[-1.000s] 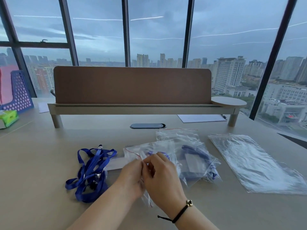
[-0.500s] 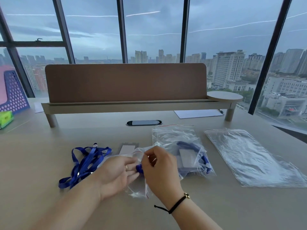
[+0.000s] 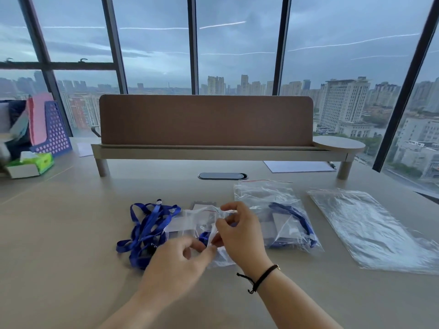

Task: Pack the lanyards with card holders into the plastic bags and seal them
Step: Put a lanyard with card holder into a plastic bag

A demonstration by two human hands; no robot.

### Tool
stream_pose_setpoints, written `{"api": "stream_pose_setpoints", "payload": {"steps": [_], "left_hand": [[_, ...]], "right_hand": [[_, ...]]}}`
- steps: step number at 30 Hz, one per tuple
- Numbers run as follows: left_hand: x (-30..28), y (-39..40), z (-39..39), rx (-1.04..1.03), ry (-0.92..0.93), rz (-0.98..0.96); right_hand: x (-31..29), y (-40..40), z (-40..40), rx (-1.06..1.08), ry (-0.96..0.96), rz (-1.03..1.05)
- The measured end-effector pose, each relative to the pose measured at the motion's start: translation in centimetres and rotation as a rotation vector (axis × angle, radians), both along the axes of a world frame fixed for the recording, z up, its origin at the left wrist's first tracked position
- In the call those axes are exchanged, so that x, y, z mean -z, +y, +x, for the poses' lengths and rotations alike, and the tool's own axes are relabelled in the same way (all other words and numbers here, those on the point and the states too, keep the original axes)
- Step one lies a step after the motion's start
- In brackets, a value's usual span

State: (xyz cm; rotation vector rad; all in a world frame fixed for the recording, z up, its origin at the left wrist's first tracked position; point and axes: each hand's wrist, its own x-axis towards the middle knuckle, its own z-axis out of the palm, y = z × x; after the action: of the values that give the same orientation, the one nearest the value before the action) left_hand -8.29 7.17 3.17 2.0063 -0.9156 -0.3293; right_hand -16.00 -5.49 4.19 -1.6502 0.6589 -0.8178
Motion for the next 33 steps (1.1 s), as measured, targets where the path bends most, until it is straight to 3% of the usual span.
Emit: {"api": "stream_pose_setpoints", "payload": {"steps": [6,12,17,23,29,33], "left_hand": [[0.0,0.5,-0.5,0.051,-0.054,0.041],[-1.3,1.8,1.6,0.028,-0.324,-0.032],[-4.7,2.5,3.6,0.088,-0.538,-0.082],[-9.1,3.6,5.6,0.184,-0.651,-0.149],[-12.5,6.4,7.3,0.222,-0.530,-0.170],[-14.3,7.8,7.7,0.219,-0.391,-0.242]], "right_hand": [[-0.8,0.2,0.7,-0.036,0.063,0.005],[-3.1,-1.3,0.9,-0.131,0.415,-0.572],[-5.9,-3.4,1.0,-0.363,0.633,-0.764],[-9.7,-4.7,-0.3,-0.287,0.799,-0.964],[-13.9,-5.2,-4.1,-0.342,0.760,-1.018],[-16.7,-4.7,-6.1,-0.313,0.545,-0.975]]}}
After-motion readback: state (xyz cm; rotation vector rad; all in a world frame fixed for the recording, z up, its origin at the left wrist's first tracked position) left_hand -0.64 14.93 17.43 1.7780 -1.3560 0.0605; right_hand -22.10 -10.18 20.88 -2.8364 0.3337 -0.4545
